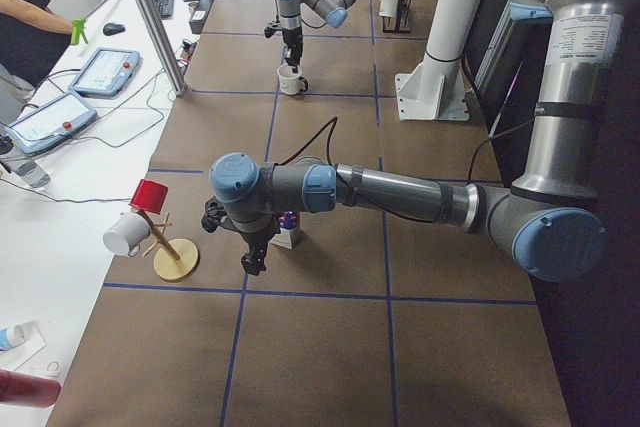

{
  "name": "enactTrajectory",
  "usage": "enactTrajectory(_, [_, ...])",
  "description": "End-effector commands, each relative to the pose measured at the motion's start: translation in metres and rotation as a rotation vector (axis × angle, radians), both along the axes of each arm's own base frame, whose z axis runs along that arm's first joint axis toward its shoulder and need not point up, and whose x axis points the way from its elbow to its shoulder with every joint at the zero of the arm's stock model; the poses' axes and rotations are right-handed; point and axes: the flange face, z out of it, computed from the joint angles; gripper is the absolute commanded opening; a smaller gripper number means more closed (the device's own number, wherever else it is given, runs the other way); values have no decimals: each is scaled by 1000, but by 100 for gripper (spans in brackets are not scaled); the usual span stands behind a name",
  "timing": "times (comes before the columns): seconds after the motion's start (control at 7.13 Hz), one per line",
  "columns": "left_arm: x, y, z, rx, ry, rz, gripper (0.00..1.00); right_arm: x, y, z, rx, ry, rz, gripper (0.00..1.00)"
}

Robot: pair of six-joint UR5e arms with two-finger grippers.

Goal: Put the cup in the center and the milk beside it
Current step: 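Carry the white mug with the right gripper to the table center, then release the mug upright and raise the right gripper away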

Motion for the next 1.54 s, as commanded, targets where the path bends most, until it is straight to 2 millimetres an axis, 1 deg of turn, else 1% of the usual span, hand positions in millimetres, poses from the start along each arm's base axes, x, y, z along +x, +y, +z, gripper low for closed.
enactTrajectory(0.0, [4,-7,-31,-97,39,-144,100,61,-25,-22,18,-67,42,100])
enactTrajectory(0.14, [6,-10,-68,-29,47,-185,100,145,-39,-9,17,-133,51,100])
enactTrajectory(0.28, [21,-11,-80,-26,41,-180,100,220,-56,22,26,-166,42,100])
enactTrajectory(0.42, [60,-15,-84,-52,20,-146,100,248,-59,69,56,-137,22,100])
enactTrajectory(0.56, [103,-20,-90,-33,-29,-86,100,261,-58,111,116,-96,-26,100])
enactTrajectory(0.7, [113,-20,-86,-34,-31,-69,100,264,-55,137,142,-69,-55,100])
enactTrajectory(0.84, [123,-22,-88,-28,-30,-52,100,259,-59,156,138,-38,-64,100])
enactTrajectory(0.98, [136,-20,-87,-21,-31,-24,100,255,-59,159,135,-35,-69,100])
enactTrajectory(1.12, [138,-20,-86,-14,-29,-20,100,253,-58,160,134,-33,-71,100])
enactTrajectory(1.4, [156,-17,-78,-24,-42,11,100,251,-58,167,142,-25,-68,100])
